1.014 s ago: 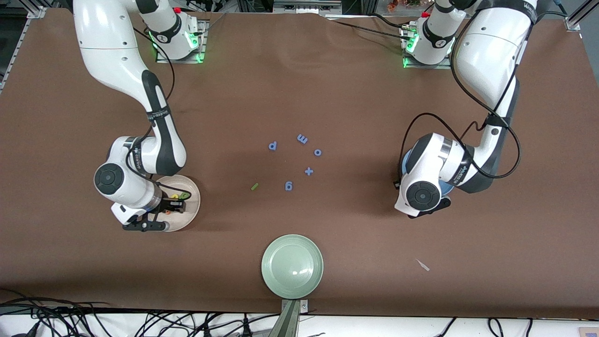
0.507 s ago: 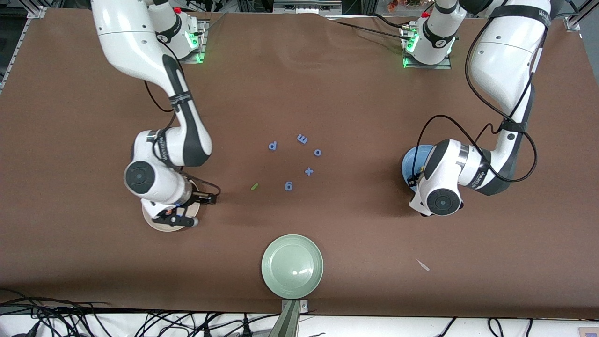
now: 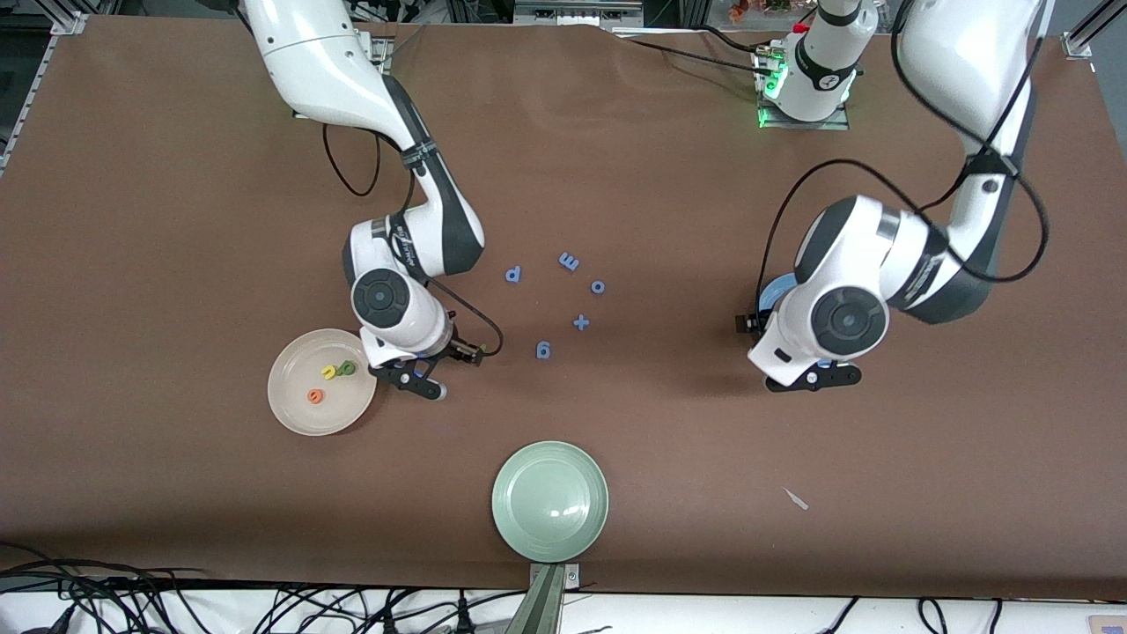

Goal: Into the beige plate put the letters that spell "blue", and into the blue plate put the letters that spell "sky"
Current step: 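Grasp the green stick with the right gripper while the left gripper drops the s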

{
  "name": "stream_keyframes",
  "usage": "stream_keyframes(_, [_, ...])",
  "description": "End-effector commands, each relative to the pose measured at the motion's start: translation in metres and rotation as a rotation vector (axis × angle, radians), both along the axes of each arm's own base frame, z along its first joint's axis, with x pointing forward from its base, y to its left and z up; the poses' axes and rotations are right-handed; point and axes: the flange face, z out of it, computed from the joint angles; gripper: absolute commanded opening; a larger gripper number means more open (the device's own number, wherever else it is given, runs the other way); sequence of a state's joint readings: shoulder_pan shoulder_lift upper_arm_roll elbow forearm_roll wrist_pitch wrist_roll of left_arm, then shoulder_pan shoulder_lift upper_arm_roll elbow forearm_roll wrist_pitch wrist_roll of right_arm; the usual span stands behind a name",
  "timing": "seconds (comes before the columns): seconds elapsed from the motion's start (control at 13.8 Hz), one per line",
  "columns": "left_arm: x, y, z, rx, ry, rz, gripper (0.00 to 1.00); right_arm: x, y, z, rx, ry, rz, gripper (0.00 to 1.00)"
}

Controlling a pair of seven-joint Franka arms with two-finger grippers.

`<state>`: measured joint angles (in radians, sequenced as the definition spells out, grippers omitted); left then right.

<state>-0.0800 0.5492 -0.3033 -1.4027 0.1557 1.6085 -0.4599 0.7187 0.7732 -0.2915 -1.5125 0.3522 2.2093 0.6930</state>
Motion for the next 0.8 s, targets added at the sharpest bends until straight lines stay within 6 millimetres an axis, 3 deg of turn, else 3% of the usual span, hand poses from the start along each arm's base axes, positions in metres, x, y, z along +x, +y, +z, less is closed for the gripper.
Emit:
stream_keyframes(0.0, [0.0,0.036,0.066,-0.115,-0.059,-0.106,1.0,-0.003,0.005,-0.016,0.018,-0.004,-0.046,0.75])
stream_keyframes(0.22, [-0.02,0.074,0.137,-0.174,-0.146,-0.247,1.0,-0.015,0.026,-0.032,0.007,-0.025,-0.075,0.75])
stream_keyframes(0.51, [-0.091,0.09,0.202,-0.122,-0.35,-0.247,1.0,-0.016,0.024,-0.035,0.003,-0.02,-0.077,0.71])
stream_keyframes(0.58, [-0.099,0.096,0.214,-0.117,-0.377,-0.238,1.0,-0.016,0.022,-0.036,0.001,-0.018,-0.074,0.64])
stream_keyframes(0.72, [-0.099,0.119,0.216,-0.111,-0.362,-0.206,1.0,-0.014,0.016,-0.038,0.0,-0.016,-0.071,0.48])
